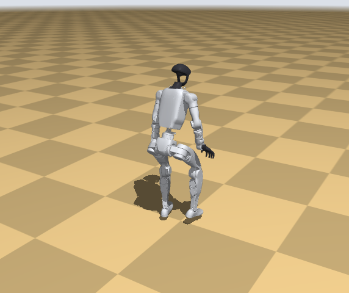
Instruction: Static pose
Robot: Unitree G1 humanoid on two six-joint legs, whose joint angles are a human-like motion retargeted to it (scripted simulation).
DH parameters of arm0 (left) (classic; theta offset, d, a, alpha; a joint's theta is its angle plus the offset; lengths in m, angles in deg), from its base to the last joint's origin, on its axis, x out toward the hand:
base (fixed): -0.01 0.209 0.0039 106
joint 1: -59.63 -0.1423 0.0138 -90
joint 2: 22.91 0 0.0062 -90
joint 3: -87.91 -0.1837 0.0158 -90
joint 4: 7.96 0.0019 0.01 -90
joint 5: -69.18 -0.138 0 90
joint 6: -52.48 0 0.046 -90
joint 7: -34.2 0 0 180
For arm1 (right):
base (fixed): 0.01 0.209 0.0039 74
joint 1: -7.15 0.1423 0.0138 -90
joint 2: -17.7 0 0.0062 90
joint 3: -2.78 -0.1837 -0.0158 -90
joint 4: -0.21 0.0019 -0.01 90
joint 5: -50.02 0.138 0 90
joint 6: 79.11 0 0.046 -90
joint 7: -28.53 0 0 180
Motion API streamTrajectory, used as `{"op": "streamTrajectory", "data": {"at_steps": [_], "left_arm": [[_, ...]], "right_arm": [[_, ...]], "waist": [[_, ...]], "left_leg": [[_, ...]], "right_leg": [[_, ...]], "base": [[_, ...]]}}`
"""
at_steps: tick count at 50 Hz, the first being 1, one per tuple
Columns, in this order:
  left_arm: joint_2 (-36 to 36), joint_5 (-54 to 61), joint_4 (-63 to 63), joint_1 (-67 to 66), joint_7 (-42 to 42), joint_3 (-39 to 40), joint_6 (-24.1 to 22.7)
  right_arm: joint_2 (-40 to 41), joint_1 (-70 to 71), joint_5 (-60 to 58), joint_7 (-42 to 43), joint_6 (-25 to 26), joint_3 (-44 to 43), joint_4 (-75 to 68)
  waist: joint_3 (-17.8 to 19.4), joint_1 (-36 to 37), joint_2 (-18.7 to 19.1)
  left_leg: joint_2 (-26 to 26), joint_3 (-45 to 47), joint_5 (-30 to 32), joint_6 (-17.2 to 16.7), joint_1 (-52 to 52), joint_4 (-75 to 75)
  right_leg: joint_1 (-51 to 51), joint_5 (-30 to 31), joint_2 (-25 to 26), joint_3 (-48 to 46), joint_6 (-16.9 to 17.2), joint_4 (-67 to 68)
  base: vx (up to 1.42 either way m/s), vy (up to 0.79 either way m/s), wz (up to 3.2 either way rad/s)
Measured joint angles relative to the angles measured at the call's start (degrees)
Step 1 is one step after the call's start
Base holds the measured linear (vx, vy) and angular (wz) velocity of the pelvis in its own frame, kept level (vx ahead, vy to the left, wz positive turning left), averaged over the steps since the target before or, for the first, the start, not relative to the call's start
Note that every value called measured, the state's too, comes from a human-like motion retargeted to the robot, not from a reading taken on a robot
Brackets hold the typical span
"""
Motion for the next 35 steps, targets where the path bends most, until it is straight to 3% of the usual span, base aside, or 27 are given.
{"op": "streamTrajectory", "data": {"at_steps": [5, 19, 35], "left_arm": [[0.15, -1.16, -0.48, 1.47, -3.49, -2.06, 1.12], [1.82, 1.77, -9.49, 5.74, -11.67, -4.94, 3.46], [6.86, 3.74, -21.58, 9.98, -13.87, -8.59, 3.89]], "right_arm": [[-0.59, 1.41, 0.26, 3.8, 0.23, 1.57, 2.83], [-3.22, 6.14, 2.75, 12.13, 0.5, 4.16, 14.43], [-7.66, 12.41, 4.12, 12.14, 1.23, 5.63, 23.13]], "waist": [[0.35, -0.52, 0.8], [0.97, -2.39, 3.52], [1.56, -3.9, 5.7]], "left_leg": [[2.87, -0.55, -0.8, 1.02, -5.11, 7.91], [9.95, -0.07, -2.31, 7.52, -16.04, 30.79], [19.24, 2.36, 6.9, 8.66, -20.95, 42.05]], "right_leg": [[-3.59, 1.04, 1.71, 0.43, 0.61, 3.9], [-10.84, -6.78, 0.53, -0.91, -1.04, 19.52], [-12.38, -7.29, -6.45, -5.84, -2.95, 28.7]], "base": [[-0.2, -0.05, -0.24], [-0.14, -0.04, -0.05], [-0.08, -0.02, 0.1]]}}
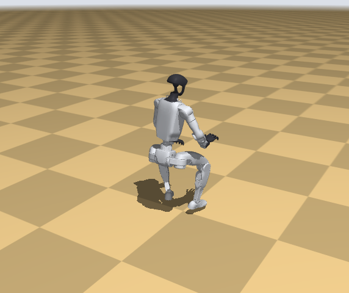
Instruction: Static pose
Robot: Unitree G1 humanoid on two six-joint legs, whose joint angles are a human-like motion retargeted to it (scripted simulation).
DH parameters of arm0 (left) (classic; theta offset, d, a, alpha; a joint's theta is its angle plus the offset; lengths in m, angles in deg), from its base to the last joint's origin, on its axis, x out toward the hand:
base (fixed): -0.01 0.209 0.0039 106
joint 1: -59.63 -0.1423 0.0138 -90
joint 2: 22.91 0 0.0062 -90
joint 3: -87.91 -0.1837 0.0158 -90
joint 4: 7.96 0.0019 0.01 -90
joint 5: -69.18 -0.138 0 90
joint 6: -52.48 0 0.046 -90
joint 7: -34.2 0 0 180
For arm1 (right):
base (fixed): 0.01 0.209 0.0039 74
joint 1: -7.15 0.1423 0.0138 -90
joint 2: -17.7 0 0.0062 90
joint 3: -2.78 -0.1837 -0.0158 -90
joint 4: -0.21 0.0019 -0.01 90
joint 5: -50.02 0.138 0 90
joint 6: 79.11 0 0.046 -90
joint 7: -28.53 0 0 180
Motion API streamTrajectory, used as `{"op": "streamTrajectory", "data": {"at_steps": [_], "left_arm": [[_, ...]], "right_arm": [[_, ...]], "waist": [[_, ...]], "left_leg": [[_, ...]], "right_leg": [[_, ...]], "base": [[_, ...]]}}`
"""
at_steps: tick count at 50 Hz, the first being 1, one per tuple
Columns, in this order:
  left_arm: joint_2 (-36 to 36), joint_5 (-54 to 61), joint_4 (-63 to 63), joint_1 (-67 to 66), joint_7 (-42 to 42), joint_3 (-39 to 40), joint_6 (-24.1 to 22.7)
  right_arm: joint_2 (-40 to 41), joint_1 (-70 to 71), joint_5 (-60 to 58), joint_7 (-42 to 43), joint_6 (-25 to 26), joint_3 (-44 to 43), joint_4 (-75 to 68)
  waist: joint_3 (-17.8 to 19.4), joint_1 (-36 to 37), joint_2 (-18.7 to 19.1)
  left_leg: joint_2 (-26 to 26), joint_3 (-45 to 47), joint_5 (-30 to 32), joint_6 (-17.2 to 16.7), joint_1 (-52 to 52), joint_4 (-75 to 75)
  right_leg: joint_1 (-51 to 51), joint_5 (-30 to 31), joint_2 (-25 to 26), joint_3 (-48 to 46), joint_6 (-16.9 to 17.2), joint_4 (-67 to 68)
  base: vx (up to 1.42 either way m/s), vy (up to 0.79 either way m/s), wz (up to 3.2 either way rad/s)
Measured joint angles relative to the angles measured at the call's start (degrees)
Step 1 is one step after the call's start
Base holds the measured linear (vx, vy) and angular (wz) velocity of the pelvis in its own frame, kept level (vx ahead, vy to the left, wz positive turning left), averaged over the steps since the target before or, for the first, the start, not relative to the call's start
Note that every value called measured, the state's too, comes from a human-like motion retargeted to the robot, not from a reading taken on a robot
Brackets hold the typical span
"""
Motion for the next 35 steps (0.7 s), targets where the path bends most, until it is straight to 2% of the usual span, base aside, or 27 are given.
{"op": "streamTrajectory", "data": {"at_steps": [8, 20, 35], "left_arm": [[0.95, -1.19, -2.16, 0.47, 1.48, -0.92, -0.03], [2.24, -0.82, -5.06, 0.55, 4.85, -1.19, -0.51], [2.93, -4.07, -5.94, 1.36, 8.38, -2.97, -0.47]], "right_arm": [[-1.14, 0.43, -0.51, -1.67, -0.05, -0.01, 0.85], [-2.09, -0.24, 1.31, -4.22, 0.59, -1.26, 2.46], [-2.76, 0.52, -1.49, -6.04, 1.91, 0.27, 3.5]], "waist": [[-0.76, 0.56, -0.69], [-1.41, 2.31, -1.57], [-1.62, 3.23, -1.14]], "left_leg": [[3.86, 0.52, 1.74, 0.0, 1.0, 1.73], [8.41, 0.59, 0.52, 0.05, 3.62, 4.28], [9.53, 1.04, 2.11, 0.0, 4.95, 5.29]], "right_leg": [[1.02, 2.81, -2.84, -2.01, -0.1, 3.34], [0.32, 7.69, -5.33, -2.99, -0.78, 7.1], [0.58, 5.17, -7.25, -2.37, -3.89, 9.12]], "base": [[0.0, 0.0, 0.0], [0.0, 0.0, 0.0], [0.0, 0.0, 0.0]]}}
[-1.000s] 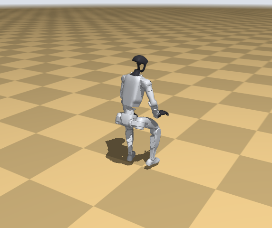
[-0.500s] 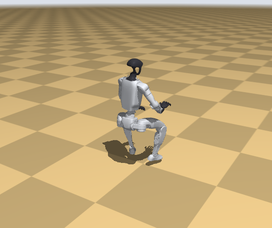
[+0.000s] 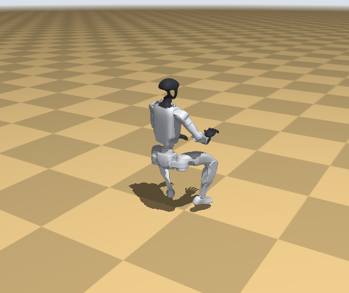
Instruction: Static pose
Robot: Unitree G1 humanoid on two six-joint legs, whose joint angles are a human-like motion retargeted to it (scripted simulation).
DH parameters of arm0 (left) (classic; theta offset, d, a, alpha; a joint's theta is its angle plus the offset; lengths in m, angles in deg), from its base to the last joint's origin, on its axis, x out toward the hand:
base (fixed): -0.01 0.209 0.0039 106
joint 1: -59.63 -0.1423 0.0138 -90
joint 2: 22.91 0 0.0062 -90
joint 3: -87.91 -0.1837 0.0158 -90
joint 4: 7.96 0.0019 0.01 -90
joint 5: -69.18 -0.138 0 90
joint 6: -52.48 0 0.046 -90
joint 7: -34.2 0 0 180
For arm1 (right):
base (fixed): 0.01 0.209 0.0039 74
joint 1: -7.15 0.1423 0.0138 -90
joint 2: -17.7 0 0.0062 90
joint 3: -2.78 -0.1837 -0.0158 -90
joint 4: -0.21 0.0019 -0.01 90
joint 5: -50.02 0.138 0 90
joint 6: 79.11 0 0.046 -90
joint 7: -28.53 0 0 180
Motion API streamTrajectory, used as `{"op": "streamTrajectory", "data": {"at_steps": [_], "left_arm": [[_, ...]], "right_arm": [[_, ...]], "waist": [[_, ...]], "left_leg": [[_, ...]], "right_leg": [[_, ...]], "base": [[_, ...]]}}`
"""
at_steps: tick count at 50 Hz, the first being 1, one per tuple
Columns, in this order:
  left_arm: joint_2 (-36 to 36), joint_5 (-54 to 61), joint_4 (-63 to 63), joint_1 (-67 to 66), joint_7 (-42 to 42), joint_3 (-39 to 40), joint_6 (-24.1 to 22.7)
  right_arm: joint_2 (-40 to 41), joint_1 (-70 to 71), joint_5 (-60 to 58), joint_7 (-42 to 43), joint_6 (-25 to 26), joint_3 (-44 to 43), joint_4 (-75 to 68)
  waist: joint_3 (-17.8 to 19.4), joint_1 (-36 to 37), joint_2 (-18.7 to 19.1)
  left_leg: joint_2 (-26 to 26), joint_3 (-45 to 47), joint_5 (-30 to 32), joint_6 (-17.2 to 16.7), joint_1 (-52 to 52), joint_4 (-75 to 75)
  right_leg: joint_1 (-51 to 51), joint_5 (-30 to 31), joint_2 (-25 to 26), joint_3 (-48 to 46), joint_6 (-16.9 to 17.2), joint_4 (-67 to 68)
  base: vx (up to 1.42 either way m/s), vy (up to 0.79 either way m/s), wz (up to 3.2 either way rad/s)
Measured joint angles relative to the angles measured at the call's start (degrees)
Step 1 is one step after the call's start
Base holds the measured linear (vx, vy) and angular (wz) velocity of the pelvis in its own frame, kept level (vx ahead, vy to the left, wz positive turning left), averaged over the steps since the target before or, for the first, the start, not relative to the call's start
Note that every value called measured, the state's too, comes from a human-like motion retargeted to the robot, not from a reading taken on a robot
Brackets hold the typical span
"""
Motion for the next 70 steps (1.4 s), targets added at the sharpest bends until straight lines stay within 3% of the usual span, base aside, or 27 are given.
{"op": "streamTrajectory", "data": {"at_steps": [22, 60, 70], "left_arm": [[0.71, -4.45, -0.11, 0.78, 6.41, -0.31, -1.56], [-1.49, 4.68, 0.75, -0.97, 11.99, 3.42, -7.88], [-2.48, 4.72, 2.31, -0.65, 13.21, 3.95, -9.73]], "right_arm": [[1.08, 1.55, -4.64, -6.94, -1.13, 2.19, -1.37], [4.2, -2.67, 6.77, -10.31, -9.67, -2.92, -4.0], [5.53, -4.05, 9.62, -11.33, -11.74, -4.88, -5.09]], "waist": [[0.22, -0.59, -0.85], [3.05, -2.01, -2.99], [4.78, -1.96, -3.69]], "left_leg": [[-3.8, -3.22, 8.24, -1.57, -1.98, -0.66], [-7.11, -7.46, 8.73, -3.31, 0.03, -0.8], [-8.57, -10.12, 10.41, -4.71, 0.67, -0.5]], "right_leg": [[0.78, -1.8, -0.53, 1.66, -3.28, 0.48], [2.59, 1.84, 2.84, 3.13, -0.93, 3.81], [3.44, 0.03, 5.24, 3.74, -0.25, 8.52]], "base": [[0.0, 0.0, 0.0], [0.0, 0.0, 0.0], [0.0, 0.0, 0.0]]}}
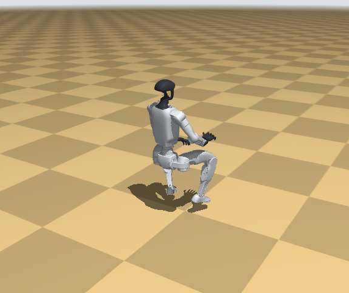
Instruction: Static pose
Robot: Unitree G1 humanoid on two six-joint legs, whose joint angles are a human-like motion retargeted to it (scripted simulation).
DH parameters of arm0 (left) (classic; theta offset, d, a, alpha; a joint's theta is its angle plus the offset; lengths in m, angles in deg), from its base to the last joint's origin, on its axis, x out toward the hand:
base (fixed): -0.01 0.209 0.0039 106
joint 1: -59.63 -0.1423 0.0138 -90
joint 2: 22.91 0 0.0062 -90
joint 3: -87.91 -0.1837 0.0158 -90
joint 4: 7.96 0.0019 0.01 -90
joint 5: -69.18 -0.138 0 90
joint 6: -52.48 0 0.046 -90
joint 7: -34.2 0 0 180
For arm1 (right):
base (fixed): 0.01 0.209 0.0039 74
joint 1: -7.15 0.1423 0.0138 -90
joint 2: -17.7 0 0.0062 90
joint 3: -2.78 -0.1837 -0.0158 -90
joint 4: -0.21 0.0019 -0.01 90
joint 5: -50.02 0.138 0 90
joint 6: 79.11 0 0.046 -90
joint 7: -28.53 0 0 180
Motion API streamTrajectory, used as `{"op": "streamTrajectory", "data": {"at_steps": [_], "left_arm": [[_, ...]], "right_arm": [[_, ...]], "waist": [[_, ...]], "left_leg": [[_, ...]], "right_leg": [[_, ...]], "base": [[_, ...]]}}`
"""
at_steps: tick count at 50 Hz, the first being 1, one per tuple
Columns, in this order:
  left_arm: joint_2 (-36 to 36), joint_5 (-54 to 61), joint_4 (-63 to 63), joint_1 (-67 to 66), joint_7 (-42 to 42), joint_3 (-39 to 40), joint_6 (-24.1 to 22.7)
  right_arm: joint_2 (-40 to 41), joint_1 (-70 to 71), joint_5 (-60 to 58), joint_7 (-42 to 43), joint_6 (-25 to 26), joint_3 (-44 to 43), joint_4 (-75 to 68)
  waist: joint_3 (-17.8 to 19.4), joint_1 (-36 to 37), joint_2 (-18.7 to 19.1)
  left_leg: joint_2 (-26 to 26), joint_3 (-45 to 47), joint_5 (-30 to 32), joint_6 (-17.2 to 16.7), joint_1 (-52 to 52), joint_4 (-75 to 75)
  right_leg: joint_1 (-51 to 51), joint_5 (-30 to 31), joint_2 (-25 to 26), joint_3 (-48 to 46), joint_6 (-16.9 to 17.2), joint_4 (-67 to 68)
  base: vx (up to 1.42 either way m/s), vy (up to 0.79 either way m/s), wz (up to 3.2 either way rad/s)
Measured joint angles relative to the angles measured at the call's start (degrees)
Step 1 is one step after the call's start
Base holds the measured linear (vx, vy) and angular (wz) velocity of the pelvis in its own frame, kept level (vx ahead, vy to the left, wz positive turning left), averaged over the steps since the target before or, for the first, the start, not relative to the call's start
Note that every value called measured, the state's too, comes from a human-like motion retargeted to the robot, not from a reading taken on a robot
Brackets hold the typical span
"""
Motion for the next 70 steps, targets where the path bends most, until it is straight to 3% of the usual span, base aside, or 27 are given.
{"op": "streamTrajectory", "data": {"at_steps": [12, 20, 25, 27, 28, 30, 32, 33, 35, 40, 42, 47, 48, 50, 55, 60, 65, 70], "left_arm": [[-1.31, -3.22, 3.48, 0.6, 0.53, -0.55, -2.11], [-2.48, -5.23, 7.2, 0.77, 0.79, -0.7, -3.11], [-2.14, -5.96, 9.15, 1.35, 1.4, -0.34, -3.89], [-2.27, -6.23, 9.78, 0.25, 1.35, -0.32, -3.85], [-1.96, -6.23, 10.08, 0.98, 1.87, -0.09, -4.16], [-1.93, -6.4, 10.61, 0.19, 1.86, -0.09, -4.11], [-1.64, -6.3, 11.15, 1.56, 2.57, 0.33, -4.5], [-1.74, -6.41, 11.48, 0.99, 2.47, 0.24, -4.39], [-1.8, -6.32, 12.19, 2.5, 3.09, 0.65, -4.72], [-2.51, -6.49, 13.71, 2.33, 2.65, 0.56, -4.93], [-2.73, -6.2, 14.22, 3.61, 2.72, 0.95, -5.3], [-3.32, -6.09, 14.96, 3.65, 1.75, 1.29, -5.59], [-3.32, -5.91, 14.97, 4.35, 1.72, 1.59, -5.79], [-3.63, -5.93, 15.17, 3.82, 1.13, 1.67, -5.74], [-3.85, -5.34, 15.17, 5.33, 0.63, 2.64, -6.1], [-4.43, -5.02, 15.35, 5.04, 0.06, 3.19, -6.03], [-4.42, -4.07, 15.03, 6.38, 0.37, 4.45, -6.24], [-5.12, -3.44, 15.19, 5.73, 0.43, 5.21, -6.18]], "right_arm": [[2.54, -2.26, 1.41, -1.01, -0.93, -0.95, -3.84], [3.99, -4.83, 2.25, -2.46, -1.12, -0.75, -6.51], [3.72, -6.19, 2.26, -3.55, -1.02, -0.39, -7.34], [4.2, -7.9, 1.75, -3.51, -0.78, 0.34, -7.89], [3.65, -7.65, 1.75, -3.85, -0.81, 0.26, -7.99], [4.12, -8.87, 1.23, -3.79, -0.57, 0.88, -8.36], [3.27, -7.91, 1.04, -4.24, -0.4, 0.64, -8.56], [3.8, -8.45, 0.77, -4.07, -0.22, 0.9, -8.83], [3.25, -6.83, 0.56, -4.32, -0.12, 0.62, -9.74], [4.82, -6.66, -0.02, -3.72, 0.53, 0.67, -11.84], [4.46, -5.38, 0.08, -3.6, 0.56, 0.19, -12.84], [5.76, -5.82, 0.3, -2.55, 0.87, -0.58, -14.49], [5.37, -5.22, 0.58, -2.48, 0.77, -0.97, -14.77], [6.31, -6.09, 0.71, -1.97, 0.95, -1.23, -15.27], [5.9, -5.49, 1.86, -1.88, 0.79, -2.71, -16.12], [7.13, -6.7, 2.63, -1.84, 0.97, -3.59, -17.03], [6.82, -6.04, 4.41, -2.59, 0.96, -5.11, -17.63], [8.14, -7.25, 5.83, -2.92, 1.06, -6.06, -18.42]], "waist": [[1.35, 1.37, -1.36], [0.9, 2.17, -2.52], [1.93, 2.66, -2.84], [0.75, 3.23, -2.34], [1.85, 3.45, -2.75], [0.78, 4.06, -1.86], [2.21, 4.43, -2.47], [1.3, 4.68, -1.63], [2.7, 4.74, -2.51], [1.11, 4.62, -0.88], [2.66, 4.37, -2.01], [2.01, 4.1, -1.4], [3.18, 4.02, -2.25], [1.95, 4.03, -1.45], [4.36, 4.14, -3.39], [3.21, 4.51, -3.28], [5.6, 4.94, -5.4], [4.3, 5.64, -5.48]], "left_leg": [[-3.72, -2.74, 1.18, -2.37, 2.16, -0.49], [-11.39, -7.19, -1.51, -6.64, 4.77, -0.39], [-10.65, -10.36, 1.15, -7.17, 9.08, 5.71], [-9.33, -10.89, 1.22, -6.55, 10.86, 10.17], [-10.33, -12.45, 3.29, -8.39, 12.64, 11.53], [-8.64, -13.32, 3.24, -7.8, 14.86, 16.47], [-11.38, -15.43, 6.77, -11.57, 18.42, 18.95], [-10.17, -15.65, 6.29, -11.01, 19.45, 21.28], [-13.89, -16.59, 10.18, -14.61, 22.72, 22.46], [-14.12, -17.0, 9.31, -15.5, 27.84, 27.38], [-17.01, -16.39, 12.1, -17.16, 30.2, 26.54], [-17.31, -15.88, 10.58, -17.42, 34.38, 28.08], [-18.65, -15.27, 12.23, -17.9, 35.37, 27.07], [-17.8, -15.43, 9.68, -17.66, 36.72, 28.41], [-20.5, -13.73, 12.88, -18.47, 40.5, 26.47], [-20.76, -13.71, 10.03, -18.76, 43.48, 27.78], [-22.89, -12.47, 13.54, -18.55, 46.21, 25.94], [-23.53, -12.83, 10.6, -19.13, 48.61, 27.3]], "right_leg": [[4.64, -1.58, 1.49, 1.38, 0.16, 14.2], [12.2, -0.85, 3.5, 2.29, 1.99, 23.42], [18.07, 0.74, 5.91, 1.0, 3.25, 25.99], [19.98, -0.07, 8.32, 0.7, 4.03, 26.76], [20.75, 1.06, 8.43, 0.45, 3.66, 26.62], [22.49, -0.96, 11.31, 0.09, 4.34, 27.09], [23.72, -0.6, 11.4, 0.04, 3.33, 27.12], [24.62, -2.12, 13.23, -0.2, 3.93, 27.37], [25.96, -0.99, 12.57, 0.08, 3.02, 27.34], [29.87, -1.27, 16.05, -0.14, 5.09, 28.24], [31.2, 2.1, 14.27, 0.08, 4.35, 27.86], [34.34, 4.21, 16.02, -0.08, 6.26, 27.99], [35.05, 6.04, 14.29, -0.06, 5.28, 27.57], [36.09, 5.25, 16.39, -0.09, 7.07, 27.98], [39.4, 8.85, 13.16, -0.13, 5.74, 26.92], [42.28, 7.27, 15.66, 0.33, 8.38, 27.12], [45.78, 9.45, 12.35, 0.38, 6.69, 25.69], [48.44, 6.34, 14.74, 1.35, 9.01, 25.97]], "base": [[0.0, 0.0, 0.0], [0.0, 0.0, 0.0], [0.09, -0.04, -0.04], [0.24, -0.03, -0.26], [0.25, -0.06, -0.23], [0.34, -0.02, -0.28], [0.38, -0.02, -0.23], [0.44, 0.03, -0.23], [0.43, 0.01, -0.12], [0.44, 0.05, -0.02], [0.35, 0.03, 0.06], [0.29, 0.04, 0.06], [0.22, 0.03, 0.08], [0.22, 0.05, 0.07], [0.16, 0.03, 0.09], [0.14, 0.04, 0.1], [0.1, 0.03, 0.11], [0.09, 0.04, 0.09]]}}
